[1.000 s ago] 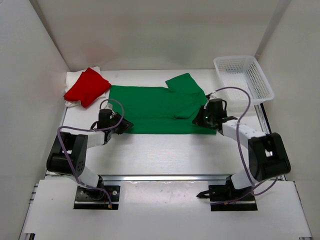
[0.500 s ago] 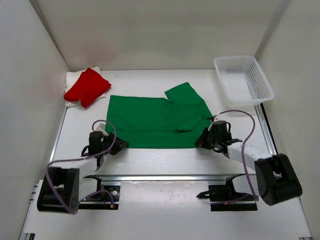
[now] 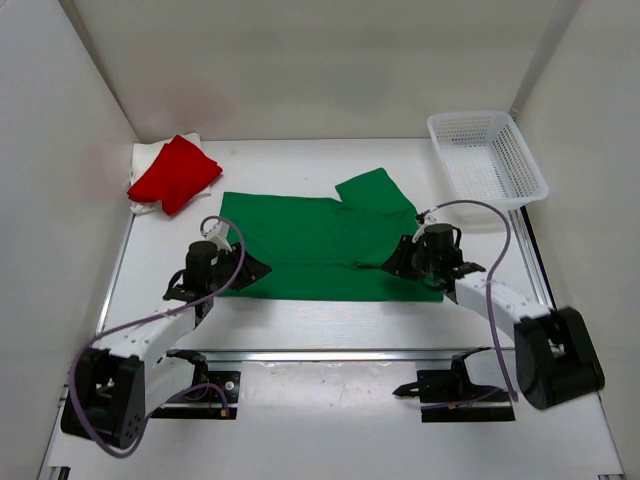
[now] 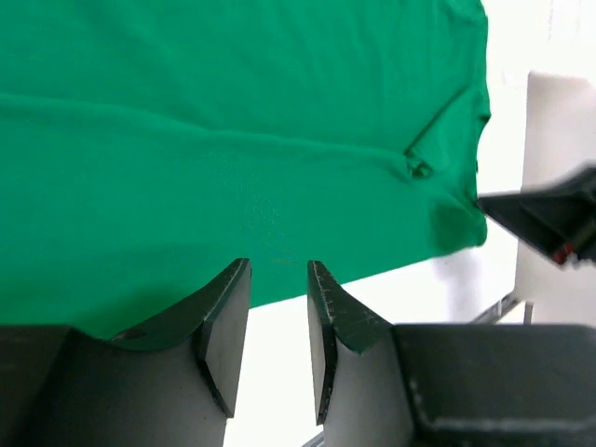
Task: Fold and stack the t-shirts
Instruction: Fold the flattened tshirt in 1/3 of the way
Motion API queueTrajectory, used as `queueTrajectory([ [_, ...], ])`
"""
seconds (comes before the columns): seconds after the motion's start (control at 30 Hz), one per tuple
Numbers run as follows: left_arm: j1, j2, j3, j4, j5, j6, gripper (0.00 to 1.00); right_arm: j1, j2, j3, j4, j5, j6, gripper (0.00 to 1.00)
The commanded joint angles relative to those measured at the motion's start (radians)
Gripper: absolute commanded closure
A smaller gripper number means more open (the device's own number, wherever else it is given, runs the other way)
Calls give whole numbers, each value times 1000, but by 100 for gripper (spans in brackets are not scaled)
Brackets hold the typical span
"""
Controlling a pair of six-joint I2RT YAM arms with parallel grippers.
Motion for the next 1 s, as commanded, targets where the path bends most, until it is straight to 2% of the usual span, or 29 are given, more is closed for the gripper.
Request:
queueTrajectory([
  [0.0, -59, 82, 32, 37, 19, 21, 59, 2, 144, 60, 110, -38, -10, 79],
  [0.17, -125, 127, 18, 79, -7, 21, 59, 17, 235, 78, 159, -32, 16, 76],
  [0.3, -105, 138, 1, 91, 4, 16, 60, 16, 289, 85, 190, -43, 26, 73],
  [0.57, -113, 164, 1, 111, 20, 19, 60, 22, 375, 126, 201, -15, 34, 74],
  [0.7, -128, 167, 6, 110, 14, 16, 61, 20, 367, 137, 190, -7, 25, 74],
  [0.83, -128, 162, 16, 76, -13, 54, 62, 39, 335, 173, 95, 58, -12, 74],
  [0.93, -90, 142, -6, 33, -45, 50, 65, 33, 309, 169, 61, 97, -38, 73],
  [0.97, -46, 130, -35, 45, -27, 23, 64, 30, 306, 166, 50, 103, -43, 72],
])
